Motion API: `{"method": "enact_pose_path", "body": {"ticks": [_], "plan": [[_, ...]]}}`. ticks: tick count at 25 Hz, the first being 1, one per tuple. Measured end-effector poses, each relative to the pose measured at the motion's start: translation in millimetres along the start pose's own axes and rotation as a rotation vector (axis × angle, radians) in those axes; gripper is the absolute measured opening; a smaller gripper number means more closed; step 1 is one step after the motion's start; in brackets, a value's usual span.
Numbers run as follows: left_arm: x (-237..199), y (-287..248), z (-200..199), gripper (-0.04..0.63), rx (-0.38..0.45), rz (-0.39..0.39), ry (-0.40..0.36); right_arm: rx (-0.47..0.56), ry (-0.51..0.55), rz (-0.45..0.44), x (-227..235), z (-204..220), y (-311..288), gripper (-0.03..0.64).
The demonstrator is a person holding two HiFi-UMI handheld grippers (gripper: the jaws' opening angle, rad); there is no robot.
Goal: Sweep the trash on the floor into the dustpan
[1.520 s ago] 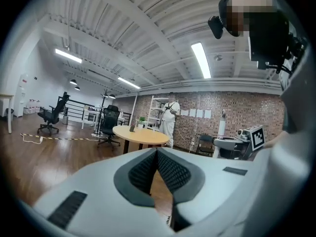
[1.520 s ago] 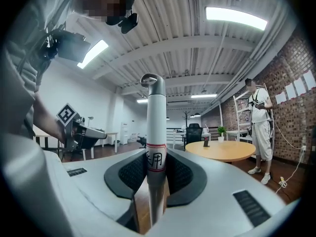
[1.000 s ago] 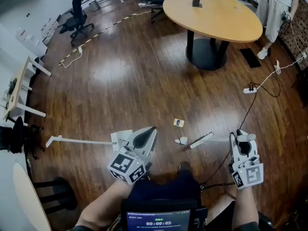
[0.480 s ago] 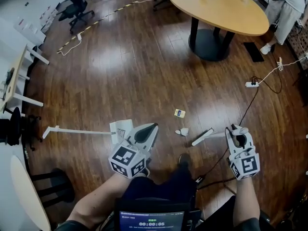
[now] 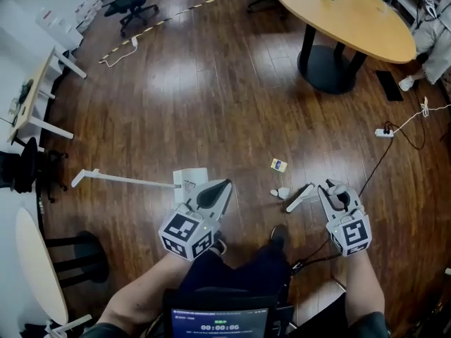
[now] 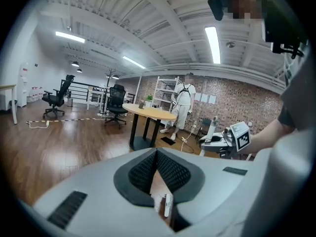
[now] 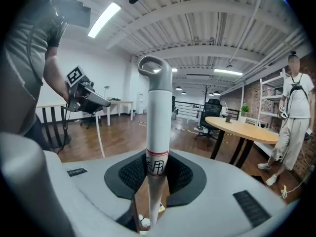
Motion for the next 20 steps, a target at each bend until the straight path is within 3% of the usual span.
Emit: {"method": "enact_pose_path", "body": {"ticks": [8, 20], "plan": [[-72, 67, 15, 0.002, 0.053, -0.085, 0.068, -0.040, 0.053, -0.166, -84, -39, -88, 0.106], [-181, 178, 24, 0.002, 0.124, -0.255, 0.114, -0.010, 0.081, -0.344, -200, -103, -200, 0.106]]}}
Point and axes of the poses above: the fingertips, and each gripper's own axes: y backward along the fingers, x to its right, z out of its underside, the point moved 8 cm from there along y, backward along the fingers
